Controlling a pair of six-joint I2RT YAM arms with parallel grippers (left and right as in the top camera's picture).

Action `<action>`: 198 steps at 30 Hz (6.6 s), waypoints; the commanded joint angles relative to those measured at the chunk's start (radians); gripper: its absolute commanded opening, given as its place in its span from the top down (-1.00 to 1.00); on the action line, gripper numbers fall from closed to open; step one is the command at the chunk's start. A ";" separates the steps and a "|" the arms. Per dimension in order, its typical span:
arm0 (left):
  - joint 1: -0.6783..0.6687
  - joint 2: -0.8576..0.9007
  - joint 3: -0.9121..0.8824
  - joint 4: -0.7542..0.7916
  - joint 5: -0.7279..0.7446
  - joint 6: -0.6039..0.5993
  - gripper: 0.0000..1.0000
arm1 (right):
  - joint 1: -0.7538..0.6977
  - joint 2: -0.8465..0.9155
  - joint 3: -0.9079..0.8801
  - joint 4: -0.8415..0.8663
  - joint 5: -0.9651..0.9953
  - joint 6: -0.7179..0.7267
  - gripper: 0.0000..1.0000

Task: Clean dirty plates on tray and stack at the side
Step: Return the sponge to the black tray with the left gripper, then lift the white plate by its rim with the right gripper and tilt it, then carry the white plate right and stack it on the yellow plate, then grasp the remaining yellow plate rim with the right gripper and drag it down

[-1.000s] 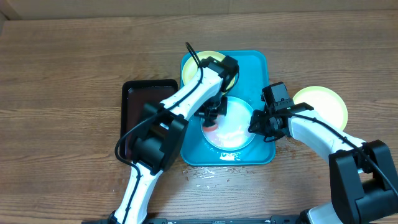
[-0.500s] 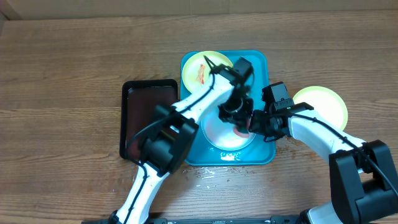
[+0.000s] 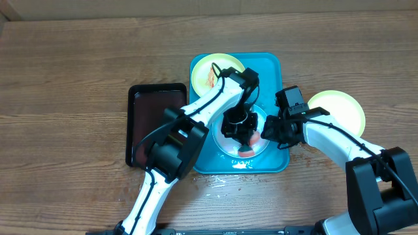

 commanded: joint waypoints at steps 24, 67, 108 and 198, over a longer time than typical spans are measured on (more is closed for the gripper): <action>0.208 -0.485 -0.010 -0.128 -0.442 0.053 0.91 | -0.004 0.045 -0.016 -0.034 0.103 -0.031 0.92; 0.740 -0.744 -0.016 -0.108 -0.239 0.151 -0.81 | 0.402 -0.006 0.660 -0.397 0.454 -0.220 0.92; 0.743 -0.840 -0.016 -0.119 -0.336 0.150 -1.00 | 0.940 0.114 0.660 -0.194 1.335 -0.214 0.93; 0.742 -0.840 -0.016 -0.116 -0.332 0.150 -1.00 | 0.004 0.397 0.518 0.287 0.061 -0.270 -0.35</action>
